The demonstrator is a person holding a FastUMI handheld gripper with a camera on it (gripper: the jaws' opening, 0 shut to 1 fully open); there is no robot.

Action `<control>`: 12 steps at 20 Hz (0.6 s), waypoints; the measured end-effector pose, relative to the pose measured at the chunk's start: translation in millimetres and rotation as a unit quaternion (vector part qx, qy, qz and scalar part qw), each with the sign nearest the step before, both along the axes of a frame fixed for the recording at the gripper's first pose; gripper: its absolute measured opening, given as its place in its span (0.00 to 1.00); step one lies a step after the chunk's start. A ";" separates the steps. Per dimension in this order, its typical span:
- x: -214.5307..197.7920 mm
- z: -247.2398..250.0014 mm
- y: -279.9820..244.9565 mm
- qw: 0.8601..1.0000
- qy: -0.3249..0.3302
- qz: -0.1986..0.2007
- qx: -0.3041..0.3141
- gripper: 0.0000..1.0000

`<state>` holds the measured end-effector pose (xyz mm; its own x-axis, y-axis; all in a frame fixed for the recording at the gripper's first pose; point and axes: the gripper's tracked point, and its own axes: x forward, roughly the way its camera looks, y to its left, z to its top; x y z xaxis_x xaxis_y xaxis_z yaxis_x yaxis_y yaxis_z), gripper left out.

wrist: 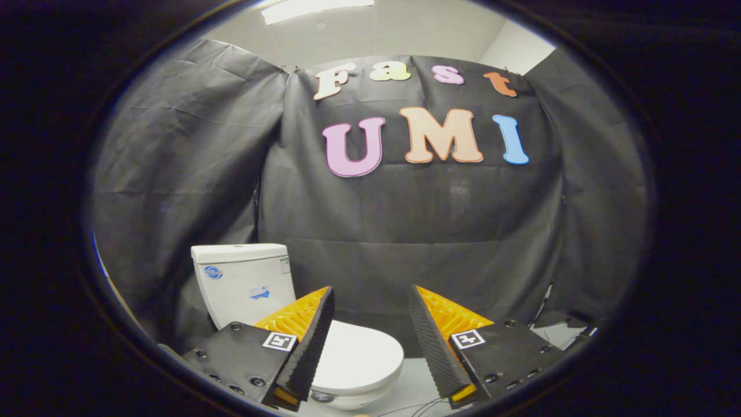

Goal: Open the toilet lid.

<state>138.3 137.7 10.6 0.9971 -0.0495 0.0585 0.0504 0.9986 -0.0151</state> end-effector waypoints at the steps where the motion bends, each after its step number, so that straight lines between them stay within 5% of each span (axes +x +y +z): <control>1: -1.2 -3.9 9.3 1.000 0.005 0.005 -0.002 0.82; 12: -4.8 -40.6 61.4 0.998 0.051 0.043 0.000 0.84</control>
<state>133.5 199.1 -30.1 0.9983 0.0375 -0.0435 -0.0382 0.9991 -0.0156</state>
